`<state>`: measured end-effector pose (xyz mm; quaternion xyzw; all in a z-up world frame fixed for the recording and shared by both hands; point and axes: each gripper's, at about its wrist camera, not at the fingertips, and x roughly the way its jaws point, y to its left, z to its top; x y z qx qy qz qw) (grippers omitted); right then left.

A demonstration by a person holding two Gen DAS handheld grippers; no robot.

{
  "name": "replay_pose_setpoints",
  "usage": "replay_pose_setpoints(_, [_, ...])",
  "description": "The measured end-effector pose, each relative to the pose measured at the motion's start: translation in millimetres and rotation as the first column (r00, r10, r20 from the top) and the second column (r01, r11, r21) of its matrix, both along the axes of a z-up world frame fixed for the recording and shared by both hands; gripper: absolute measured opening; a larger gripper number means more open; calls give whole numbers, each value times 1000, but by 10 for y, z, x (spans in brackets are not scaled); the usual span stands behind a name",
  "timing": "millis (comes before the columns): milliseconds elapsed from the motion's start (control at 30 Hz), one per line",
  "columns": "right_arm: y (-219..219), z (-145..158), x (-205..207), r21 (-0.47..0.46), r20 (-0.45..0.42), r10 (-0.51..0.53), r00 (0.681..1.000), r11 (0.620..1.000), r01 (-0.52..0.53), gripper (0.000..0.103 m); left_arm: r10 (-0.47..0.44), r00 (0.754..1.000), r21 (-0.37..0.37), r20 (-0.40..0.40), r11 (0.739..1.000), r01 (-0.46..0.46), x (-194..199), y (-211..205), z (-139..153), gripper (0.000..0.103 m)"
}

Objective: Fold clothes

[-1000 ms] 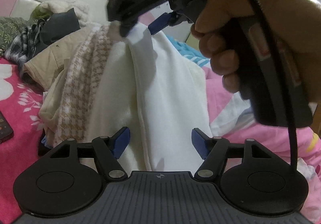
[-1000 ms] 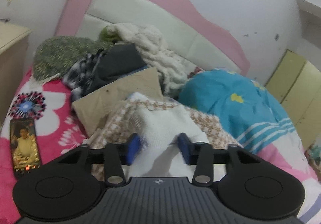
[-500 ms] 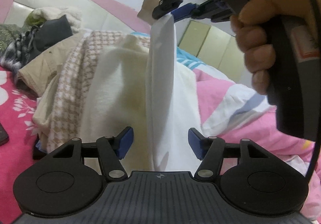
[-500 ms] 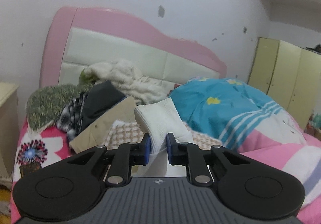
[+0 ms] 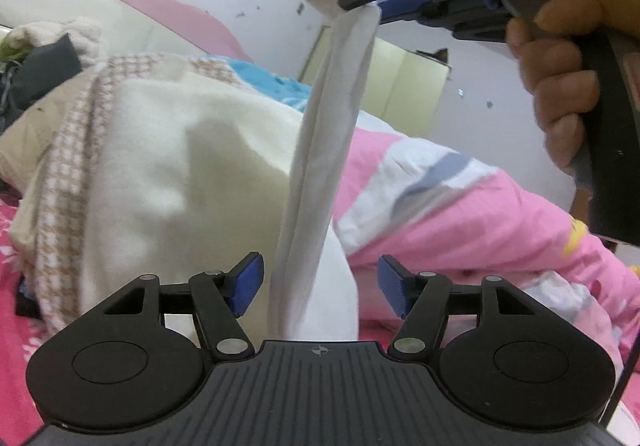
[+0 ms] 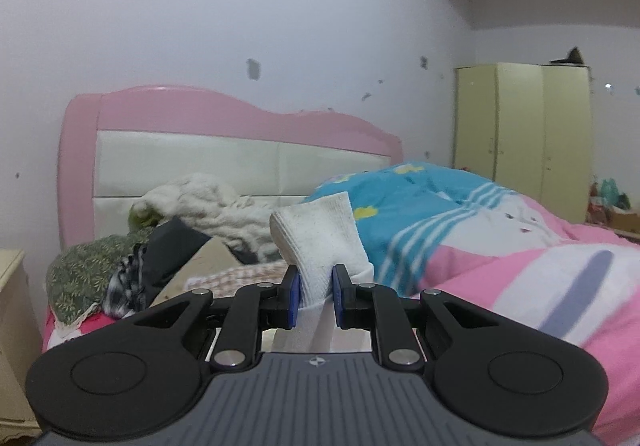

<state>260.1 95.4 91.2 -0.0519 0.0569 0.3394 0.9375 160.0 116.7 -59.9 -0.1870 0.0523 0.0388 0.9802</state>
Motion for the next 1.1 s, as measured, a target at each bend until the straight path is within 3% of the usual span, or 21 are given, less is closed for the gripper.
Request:
replay_pose_setpoints(367, [-719, -82, 70, 71, -52, -131, 990, 988, 134, 17, -130, 989, 50, -71, 990, 134, 83, -238, -87, 65])
replay_pose_setpoints(600, [-1226, -274, 28, 114, -107, -246, 963, 960, 257, 17, -213, 969, 81, -127, 971, 224, 130, -391, -163, 67])
replay_pose_setpoints(833, [-1927, -598, -46, 172, -210, -360, 909, 902, 397, 17, -288, 938, 101, -195, 945, 311, 172, -543, -257, 67])
replay_pose_setpoints(1100, [-2738, -1250, -183, 225, -400, -435, 807, 807, 546, 17, -381, 883, 88, -275, 904, 418, 279, -761, -345, 69])
